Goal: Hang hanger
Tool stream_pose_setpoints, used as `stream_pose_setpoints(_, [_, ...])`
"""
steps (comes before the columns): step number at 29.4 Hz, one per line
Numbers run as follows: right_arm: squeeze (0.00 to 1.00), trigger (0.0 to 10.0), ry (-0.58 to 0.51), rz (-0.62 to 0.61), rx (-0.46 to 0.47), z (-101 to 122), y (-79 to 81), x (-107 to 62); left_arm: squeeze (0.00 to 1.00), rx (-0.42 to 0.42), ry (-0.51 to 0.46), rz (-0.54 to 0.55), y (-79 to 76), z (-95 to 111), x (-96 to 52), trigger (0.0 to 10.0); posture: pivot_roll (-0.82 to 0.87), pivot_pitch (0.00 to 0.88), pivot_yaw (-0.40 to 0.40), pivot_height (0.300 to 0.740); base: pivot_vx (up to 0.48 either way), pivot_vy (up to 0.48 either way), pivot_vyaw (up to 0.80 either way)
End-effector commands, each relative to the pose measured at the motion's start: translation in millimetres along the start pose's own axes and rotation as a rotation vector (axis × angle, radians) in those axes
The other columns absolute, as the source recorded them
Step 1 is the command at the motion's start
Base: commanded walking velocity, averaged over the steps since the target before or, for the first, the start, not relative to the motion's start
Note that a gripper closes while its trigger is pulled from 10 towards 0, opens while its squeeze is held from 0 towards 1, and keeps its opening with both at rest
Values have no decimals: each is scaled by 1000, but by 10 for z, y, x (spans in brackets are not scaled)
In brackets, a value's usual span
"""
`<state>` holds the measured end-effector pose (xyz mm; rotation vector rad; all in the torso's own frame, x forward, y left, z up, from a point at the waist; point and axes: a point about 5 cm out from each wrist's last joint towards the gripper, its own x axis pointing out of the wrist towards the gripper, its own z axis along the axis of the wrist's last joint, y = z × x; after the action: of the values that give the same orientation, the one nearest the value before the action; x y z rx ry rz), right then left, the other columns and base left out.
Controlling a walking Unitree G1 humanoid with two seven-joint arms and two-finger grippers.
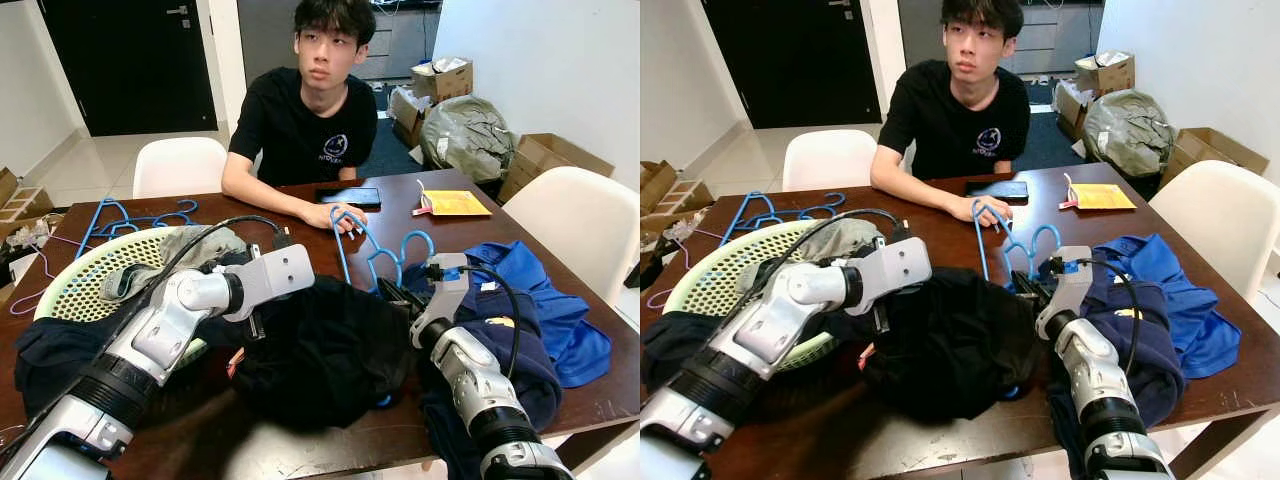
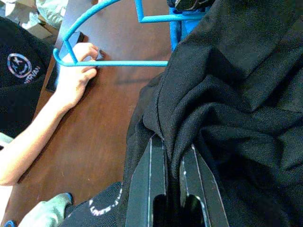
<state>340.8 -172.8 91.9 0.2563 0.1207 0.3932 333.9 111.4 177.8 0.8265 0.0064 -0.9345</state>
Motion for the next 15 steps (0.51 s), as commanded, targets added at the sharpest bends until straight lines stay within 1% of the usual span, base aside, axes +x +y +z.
stream_pose_setpoints(1, [0, 10000, 72, -10, -12, -170, -19, -67, 0, 9, 4, -32, -89, -6, 33, 10000, 108, 0, 16, 740, 0, 0, 0])
stream_pose_setpoints(15, [0, 10000, 69, -12, -7, -168, -20, -73, 0, 11, 5, -37, -102, -1, 29, 10000, 108, 0, 20, 740, 0, 0, 0])
